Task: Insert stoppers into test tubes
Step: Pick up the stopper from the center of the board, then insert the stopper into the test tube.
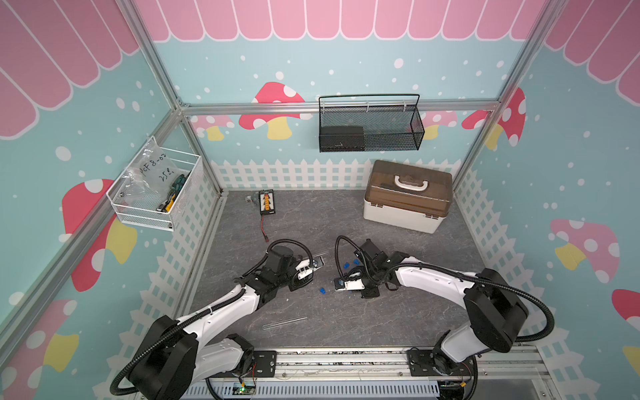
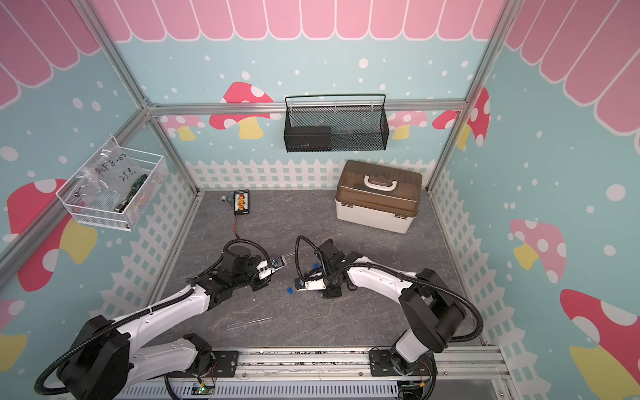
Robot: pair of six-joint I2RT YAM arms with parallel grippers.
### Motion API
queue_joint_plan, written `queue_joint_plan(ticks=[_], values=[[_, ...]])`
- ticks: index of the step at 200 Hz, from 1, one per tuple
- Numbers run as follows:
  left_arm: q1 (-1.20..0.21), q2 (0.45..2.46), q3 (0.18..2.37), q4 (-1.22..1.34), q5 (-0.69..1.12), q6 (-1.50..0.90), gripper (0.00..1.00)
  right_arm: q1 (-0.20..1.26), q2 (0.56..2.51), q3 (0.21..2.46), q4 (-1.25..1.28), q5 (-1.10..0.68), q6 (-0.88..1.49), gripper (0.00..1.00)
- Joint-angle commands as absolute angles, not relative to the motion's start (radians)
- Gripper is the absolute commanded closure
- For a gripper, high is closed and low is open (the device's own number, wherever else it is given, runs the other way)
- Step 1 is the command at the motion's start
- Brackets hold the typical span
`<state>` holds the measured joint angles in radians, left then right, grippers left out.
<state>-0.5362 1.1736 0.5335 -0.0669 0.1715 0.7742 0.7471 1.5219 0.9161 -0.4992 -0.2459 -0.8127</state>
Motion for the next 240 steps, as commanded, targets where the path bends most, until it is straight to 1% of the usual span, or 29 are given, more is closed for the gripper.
queue_joint_plan(ticks=[1,25,50,84,128,240], values=[[-0.572,1.152,0.499,-0.04,0.152,0.903,1.0,0.743,1.452,0.88,-0.536,-0.258,-0.784,0.88],[-0.602,1.163,0.509,-0.033,0.12,0.943,1.0,0.742,1.393,0.876,-0.561,-0.283,-0.745,0.87],[-0.619,1.162,0.502,-0.008,0.093,0.973,1.0,0.742,1.376,0.907,-0.593,-0.328,-0.7,0.87],[-0.66,1.142,0.47,0.038,0.055,1.032,1.0,0.742,1.402,0.971,-0.591,-0.385,-0.642,0.88],[-0.694,1.144,0.451,0.062,0.002,1.065,1.0,0.743,1.434,1.035,-0.563,-0.417,-0.606,0.88],[-0.706,1.155,0.448,0.058,0.008,1.07,1.0,0.746,1.504,1.092,-0.506,-0.426,-0.56,0.9]])
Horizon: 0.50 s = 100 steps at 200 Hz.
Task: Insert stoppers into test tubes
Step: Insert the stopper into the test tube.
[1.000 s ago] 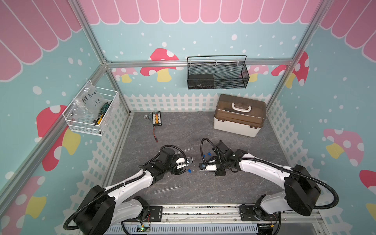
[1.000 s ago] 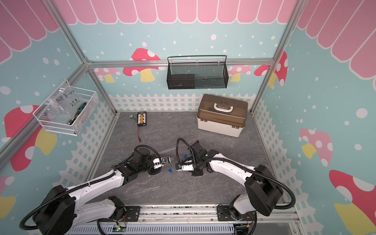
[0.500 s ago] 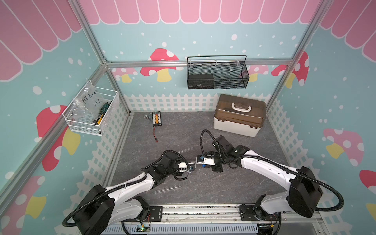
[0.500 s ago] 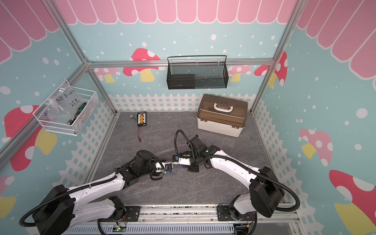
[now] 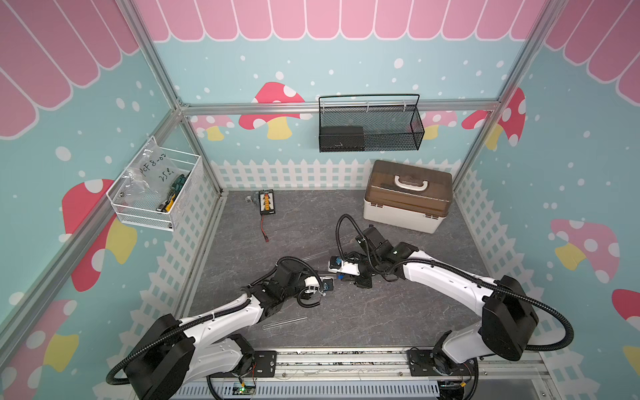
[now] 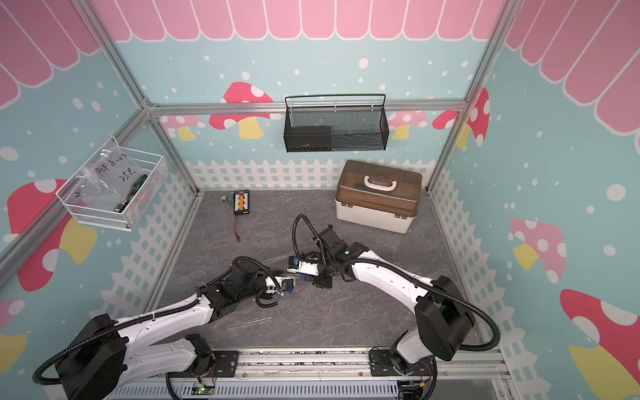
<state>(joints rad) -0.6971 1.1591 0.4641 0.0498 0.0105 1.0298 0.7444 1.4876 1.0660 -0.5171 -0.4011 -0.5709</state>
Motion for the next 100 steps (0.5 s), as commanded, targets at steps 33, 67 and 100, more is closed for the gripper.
queue_joint_plan(ticks=[33,67,100], values=[[-0.706,1.152,0.448,0.061,0.014,1.065,1.0,0.747,1.513,1.099,-0.503,-0.426,-0.555,0.9],[-0.706,1.15,0.449,0.064,0.016,1.058,1.0,0.748,1.521,1.101,-0.503,-0.427,-0.554,0.9],[-0.707,1.152,0.452,0.067,0.023,1.043,1.0,0.75,1.528,1.104,-0.502,-0.427,-0.552,0.91]])
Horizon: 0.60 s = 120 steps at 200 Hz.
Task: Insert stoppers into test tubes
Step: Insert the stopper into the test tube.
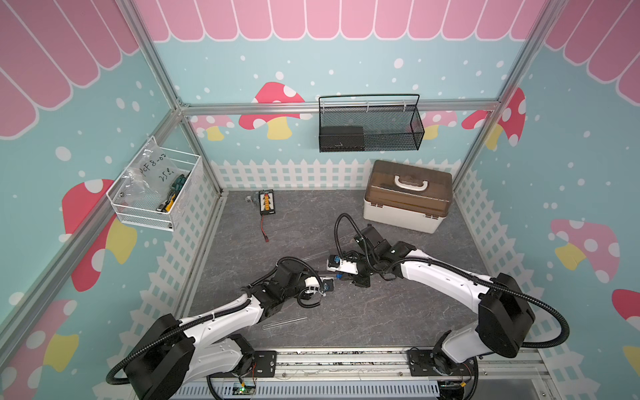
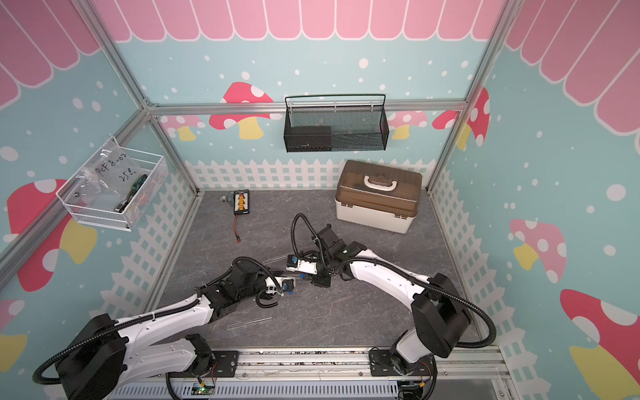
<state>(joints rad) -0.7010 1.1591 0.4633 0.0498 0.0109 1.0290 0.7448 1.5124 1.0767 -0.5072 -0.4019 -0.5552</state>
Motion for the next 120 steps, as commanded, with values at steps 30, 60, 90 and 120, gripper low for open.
queue_joint_plan(ticks=[30,60,90,120], values=[[-0.709,1.154,0.462,0.064,0.033,1.026,1.0,0.753,1.538,1.116,-0.503,-0.427,-0.545,0.91],[-0.722,1.157,0.464,0.057,0.025,1.029,1.0,0.755,1.559,1.141,-0.515,-0.417,-0.528,0.91],[-0.746,1.158,0.463,0.052,-0.012,1.057,1.0,0.755,1.6,1.206,-0.569,-0.416,-0.473,0.91],[-0.781,1.13,0.449,0.051,-0.051,1.113,1.0,0.755,1.684,1.359,-0.704,-0.4,-0.383,0.91]])
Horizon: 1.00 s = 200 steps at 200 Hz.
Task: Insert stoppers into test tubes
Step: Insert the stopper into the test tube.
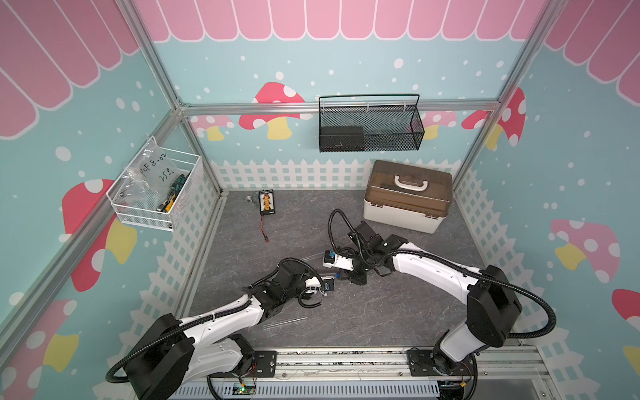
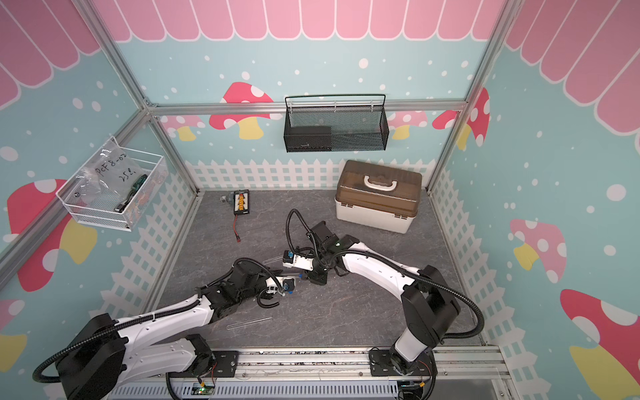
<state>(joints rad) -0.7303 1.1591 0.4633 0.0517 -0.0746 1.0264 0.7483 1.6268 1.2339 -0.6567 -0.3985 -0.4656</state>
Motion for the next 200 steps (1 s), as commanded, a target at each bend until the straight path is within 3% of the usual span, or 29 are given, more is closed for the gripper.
queue_joint_plan(ticks=[1,61,121,200], values=[[-0.783,1.129,0.448,0.052,-0.053,1.115,1.0,0.755,1.686,1.364,-0.709,-0.4,-0.381,0.91],[-0.873,1.062,0.391,0.093,-0.079,1.279,1.0,0.755,1.749,1.516,-0.794,-0.461,-0.333,0.92],[-0.89,1.07,0.377,0.191,0.02,1.413,1.0,0.755,1.738,1.542,-0.759,-0.477,-0.28,0.92],[-0.893,1.092,0.396,0.233,0.241,1.25,1.0,0.76,1.675,1.48,-0.557,-0.462,-0.23,0.95]])
